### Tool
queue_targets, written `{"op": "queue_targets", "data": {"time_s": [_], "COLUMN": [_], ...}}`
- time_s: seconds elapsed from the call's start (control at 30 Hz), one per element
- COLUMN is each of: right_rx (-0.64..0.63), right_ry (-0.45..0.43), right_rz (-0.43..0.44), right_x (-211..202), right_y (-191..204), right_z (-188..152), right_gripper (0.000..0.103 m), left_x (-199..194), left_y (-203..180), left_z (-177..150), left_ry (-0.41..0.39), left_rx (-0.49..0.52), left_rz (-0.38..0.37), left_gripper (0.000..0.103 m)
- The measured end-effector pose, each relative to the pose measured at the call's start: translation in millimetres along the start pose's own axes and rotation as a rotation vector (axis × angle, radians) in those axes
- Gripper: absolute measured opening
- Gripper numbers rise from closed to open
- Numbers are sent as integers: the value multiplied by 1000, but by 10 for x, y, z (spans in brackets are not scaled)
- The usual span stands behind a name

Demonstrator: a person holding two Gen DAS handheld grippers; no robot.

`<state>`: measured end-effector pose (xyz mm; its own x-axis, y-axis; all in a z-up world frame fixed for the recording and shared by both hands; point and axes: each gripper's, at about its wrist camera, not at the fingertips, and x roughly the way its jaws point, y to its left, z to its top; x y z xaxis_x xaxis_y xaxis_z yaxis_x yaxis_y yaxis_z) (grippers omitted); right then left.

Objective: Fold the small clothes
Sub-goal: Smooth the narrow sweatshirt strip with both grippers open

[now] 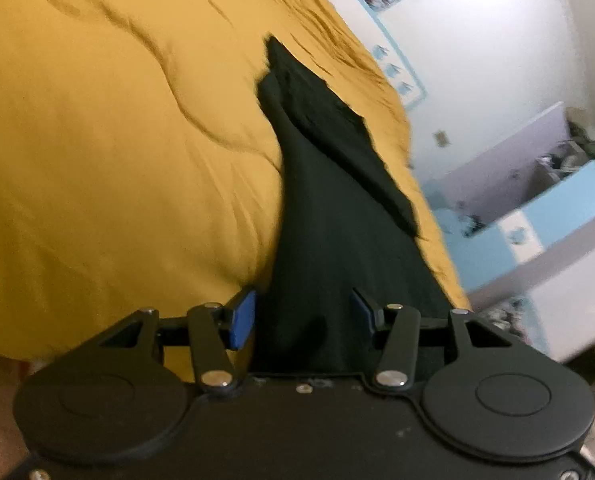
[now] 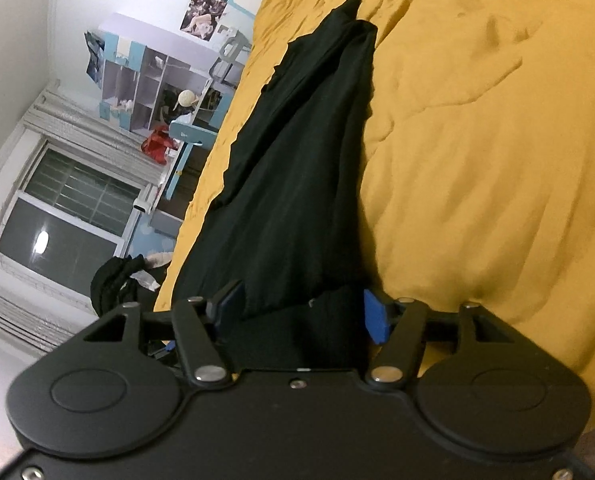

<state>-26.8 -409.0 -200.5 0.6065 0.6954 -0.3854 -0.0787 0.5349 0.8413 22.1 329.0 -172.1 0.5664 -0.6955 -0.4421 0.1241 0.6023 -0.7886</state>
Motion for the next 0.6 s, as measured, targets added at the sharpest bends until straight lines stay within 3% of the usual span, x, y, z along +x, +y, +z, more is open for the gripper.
{"op": "queue_targets", "data": {"time_s": [0.1,0.2,0.3,0.43,0.6], "right_rx": [3,-9,-21,-25,-17], "right_ry": [5,31,50,57,79], "right_rz": [10,27,29,35,65], "right_x": [-42,-54,-6,57,50], "right_y": [-7,-5,14,62,50], "right_z": [-29,-58,-60,-30,-78], "right_gripper": [63,63,65,65,65], "left_x": [-6,31,86,124,163], "left_y": [129,205,179,223,187], "left_z": [-74,-191,-247,-243,-319], "left_ry": [22,101,105,61,47], "left_rx": [-66,-103,-53,-110,-124], "left_rz": [-97,-191,-147,-209,-192], "left_gripper": [55,55,54,53,53]}}
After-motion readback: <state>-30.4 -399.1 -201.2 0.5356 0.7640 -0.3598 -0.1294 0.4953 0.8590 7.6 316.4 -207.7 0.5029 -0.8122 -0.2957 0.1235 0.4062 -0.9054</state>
